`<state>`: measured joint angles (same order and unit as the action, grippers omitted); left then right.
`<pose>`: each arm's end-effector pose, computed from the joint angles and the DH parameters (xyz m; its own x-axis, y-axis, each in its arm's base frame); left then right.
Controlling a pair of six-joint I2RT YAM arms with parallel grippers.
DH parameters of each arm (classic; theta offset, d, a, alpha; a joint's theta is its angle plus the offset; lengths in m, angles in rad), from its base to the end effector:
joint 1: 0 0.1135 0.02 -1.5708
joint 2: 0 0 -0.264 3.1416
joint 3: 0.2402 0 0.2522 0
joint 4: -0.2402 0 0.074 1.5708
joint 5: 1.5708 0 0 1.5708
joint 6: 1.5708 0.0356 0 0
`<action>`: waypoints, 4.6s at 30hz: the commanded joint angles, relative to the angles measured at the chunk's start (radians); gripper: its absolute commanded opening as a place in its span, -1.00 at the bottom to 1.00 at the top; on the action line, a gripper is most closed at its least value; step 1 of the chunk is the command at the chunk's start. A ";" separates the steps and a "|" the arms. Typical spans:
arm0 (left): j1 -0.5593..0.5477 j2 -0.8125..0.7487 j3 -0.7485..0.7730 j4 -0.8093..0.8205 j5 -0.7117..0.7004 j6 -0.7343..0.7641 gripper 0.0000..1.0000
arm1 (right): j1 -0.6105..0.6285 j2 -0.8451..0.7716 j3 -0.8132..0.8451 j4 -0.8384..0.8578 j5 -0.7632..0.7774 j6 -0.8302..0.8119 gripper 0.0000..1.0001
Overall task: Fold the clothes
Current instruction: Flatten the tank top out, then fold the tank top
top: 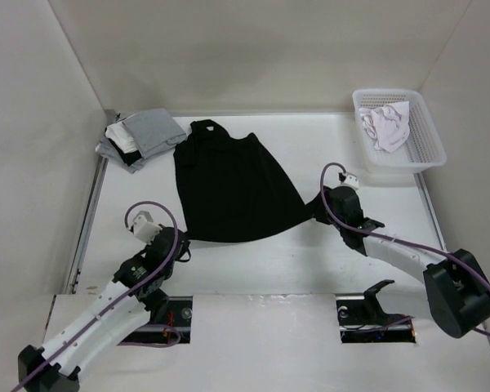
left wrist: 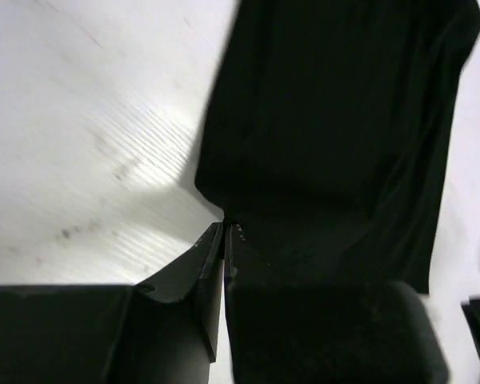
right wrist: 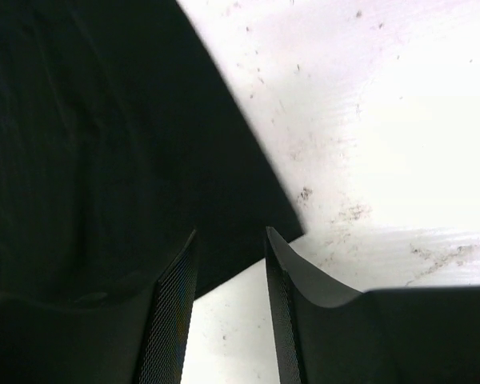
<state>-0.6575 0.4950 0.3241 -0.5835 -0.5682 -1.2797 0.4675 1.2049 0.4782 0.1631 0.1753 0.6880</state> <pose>0.1028 -0.0552 0.1851 -0.3517 -0.7485 -0.5622 -0.4605 0.6612 -0.5923 0.2176 0.1029 0.1839 -0.5666 0.4144 -0.7122 0.0617 0.8833 0.4648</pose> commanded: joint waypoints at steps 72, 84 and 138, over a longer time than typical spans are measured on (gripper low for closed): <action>0.546 0.647 0.897 0.625 0.404 0.404 -0.96 | -0.100 0.240 1.349 -0.461 -0.210 -0.177 -1.00; 0.606 0.949 1.395 0.580 0.582 0.373 -0.96 | -0.191 0.467 1.870 -0.576 -0.293 -0.131 -1.00; 0.500 1.075 0.618 0.975 0.370 0.301 -0.95 | -0.243 0.442 0.728 0.052 -0.362 0.065 -1.00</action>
<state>-0.1806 1.4754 0.7437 0.1741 -0.2245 -0.9905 0.2829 1.5864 1.0389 0.0746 -0.0658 0.7479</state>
